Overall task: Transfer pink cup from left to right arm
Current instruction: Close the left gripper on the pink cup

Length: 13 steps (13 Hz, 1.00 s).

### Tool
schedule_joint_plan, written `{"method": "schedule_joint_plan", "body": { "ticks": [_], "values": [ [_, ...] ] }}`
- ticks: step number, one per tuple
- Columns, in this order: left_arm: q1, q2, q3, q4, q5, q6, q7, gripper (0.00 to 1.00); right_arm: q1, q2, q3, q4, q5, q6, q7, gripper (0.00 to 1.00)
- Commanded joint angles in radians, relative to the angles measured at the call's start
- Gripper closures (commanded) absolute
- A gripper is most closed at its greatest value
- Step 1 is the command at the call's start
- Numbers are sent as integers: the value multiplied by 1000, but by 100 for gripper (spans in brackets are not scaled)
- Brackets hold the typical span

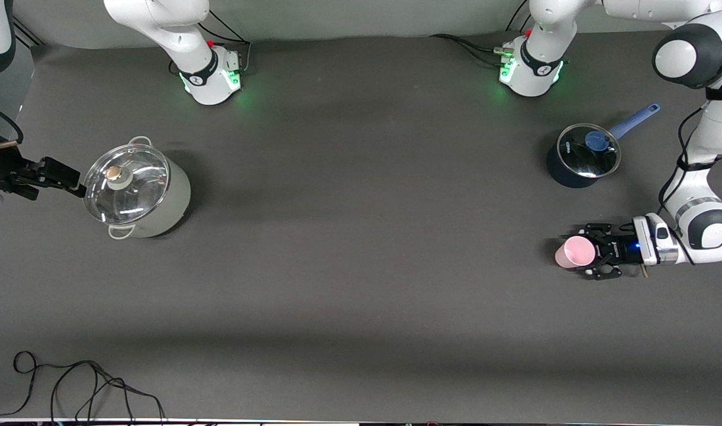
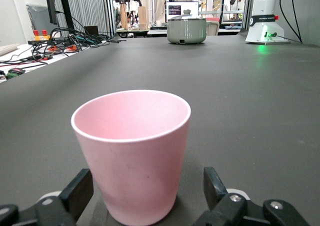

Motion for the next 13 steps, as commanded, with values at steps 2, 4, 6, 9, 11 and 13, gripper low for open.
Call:
{"method": "schedule_joint_plan", "body": {
  "ticks": [2, 4, 6, 9, 11, 13],
  "values": [
    [-29, 23, 5, 14, -50, -7, 28, 1, 3, 0, -1, 6, 7, -7, 20, 0],
    [-34, 28, 5, 12, -62, -4, 30, 1, 3, 0, -1, 6, 6, -7, 20, 0],
    [-41, 28, 4, 14, -67, -3, 30, 2, 3, 0, -1, 6, 6, -7, 20, 0],
    [-51, 34, 4, 14, -84, -1, 30, 7, 3, 0, -1, 6, 7, -7, 18, 0],
    [-57, 35, 4, 15, -88, -1, 65, 34, 3, 0, -1, 6, 7, -7, 18, 0],
    [-66, 43, 4, 18, -104, -1, 76, 40, 3, 0, -1, 6, 6, -7, 20, 0]
  ]
}}
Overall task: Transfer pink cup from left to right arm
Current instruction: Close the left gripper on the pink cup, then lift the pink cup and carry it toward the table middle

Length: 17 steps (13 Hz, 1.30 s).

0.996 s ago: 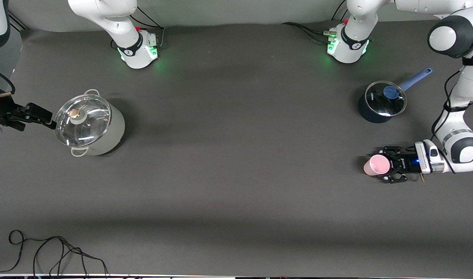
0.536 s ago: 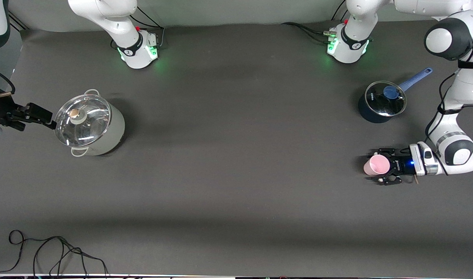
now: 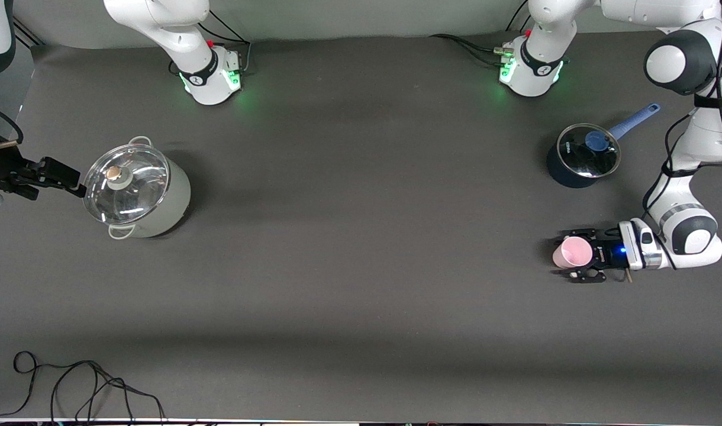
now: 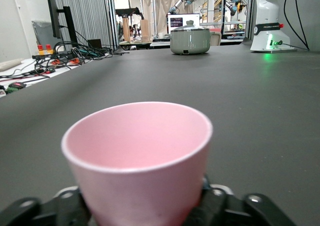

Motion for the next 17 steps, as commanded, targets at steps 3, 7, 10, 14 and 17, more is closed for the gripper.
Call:
{"method": "schedule_joint_plan", "body": {
  "ticks": [3, 7, 10, 14, 17],
  "values": [
    [-43, 26, 9, 26, -60, -2, 41, 100, 3, 0, -1, 6, 6, -7, 19, 0],
    [-61, 24, -30, 42, -67, -3, 41, 100, 3, 0, -1, 6, 6, -7, 19, 0],
    [-92, 23, -86, 53, -77, -3, 24, 100, 3, -8, -1, 8, 9, -30, 79, 0],
    [-213, 17, -131, 81, -209, 57, -1, 100, 3, -29, -7, 11, 9, -70, 345, 0],
    [-271, 7, -244, 84, -309, 243, -2, 100, 3, -43, -8, 11, 9, -88, 646, 0]
  ]
}}
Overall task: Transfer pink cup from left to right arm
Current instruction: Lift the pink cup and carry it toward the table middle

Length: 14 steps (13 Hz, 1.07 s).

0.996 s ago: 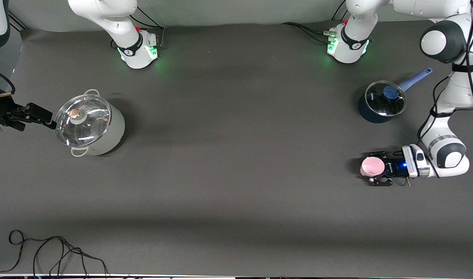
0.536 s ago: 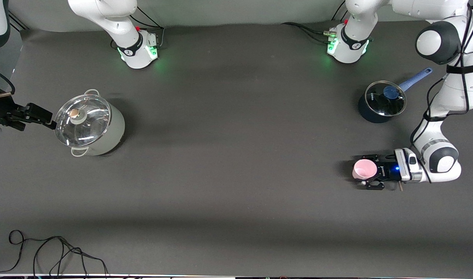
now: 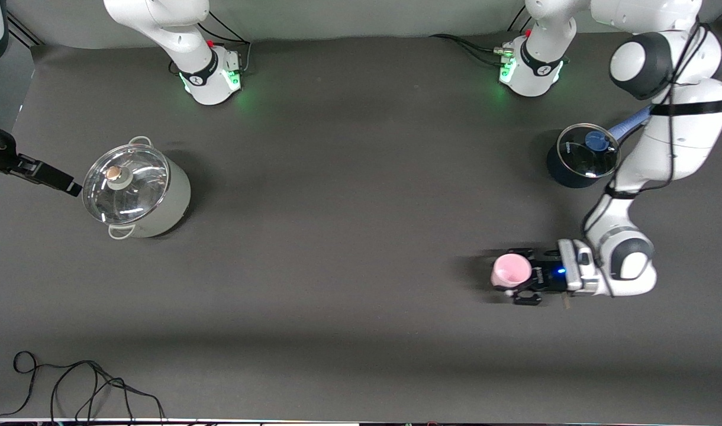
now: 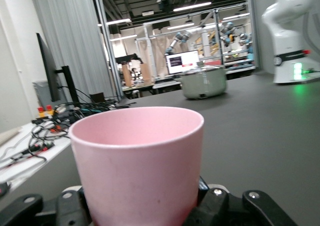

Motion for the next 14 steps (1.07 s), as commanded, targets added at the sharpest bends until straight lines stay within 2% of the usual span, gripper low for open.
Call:
{"method": "schedule_joint_plan", "body": {
  "ticks": [1, 3, 7, 11, 14],
  "values": [
    [-28, -2, -121, 15, -75, 171, -29, 100, 4, -18, -5, 9, 10, -26, 203, 0],
    [-28, -4, -239, 14, -83, 324, -80, 100, 4, -17, -6, 11, 19, -15, 344, 0],
    [-30, -8, -460, 14, -83, 620, -155, 100, 4, -17, -5, 12, 18, -14, 364, 0],
    [-51, -10, -621, 15, -84, 853, -195, 100, 4, -14, 1, 17, 18, -14, 363, 0],
    [-109, -19, -726, 47, -84, 1070, -236, 100, 5, -3, 4, 26, 18, -15, 363, 0]
  ]
}}
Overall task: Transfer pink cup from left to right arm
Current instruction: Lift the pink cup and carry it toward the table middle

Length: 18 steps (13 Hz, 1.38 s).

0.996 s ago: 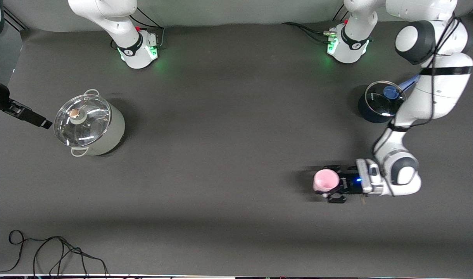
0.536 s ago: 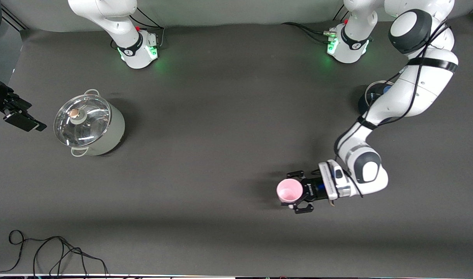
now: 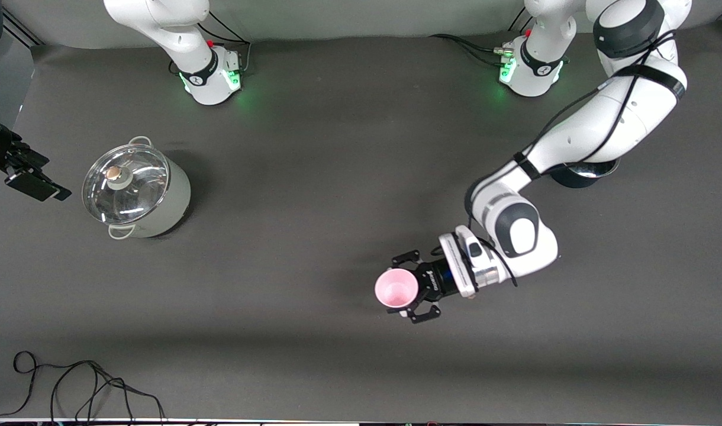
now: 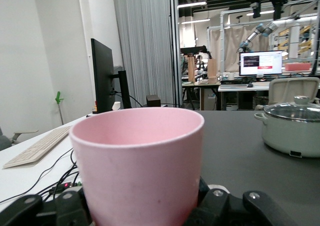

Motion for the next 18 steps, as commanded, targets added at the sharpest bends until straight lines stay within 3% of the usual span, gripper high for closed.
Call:
{"method": "schedule_joint_plan", "body": {
  "ticks": [1, 10, 14, 18],
  "values": [
    [-86, -16, -47, 70, -17, 158, -40, 100, 4, 9, 1, 24, 13, -11, 25, 0],
    [-411, -42, -75, 237, -13, 591, -248, 100, 40, 61, 3, 90, 13, -12, 25, 0],
    [-462, -76, -76, 242, -10, 648, -328, 100, 106, 124, 3, 178, 15, -24, 50, 0],
    [-497, -76, -76, 266, -7, 669, -330, 100, 149, 123, 3, 208, 113, -26, 156, 0]
  ]
}}
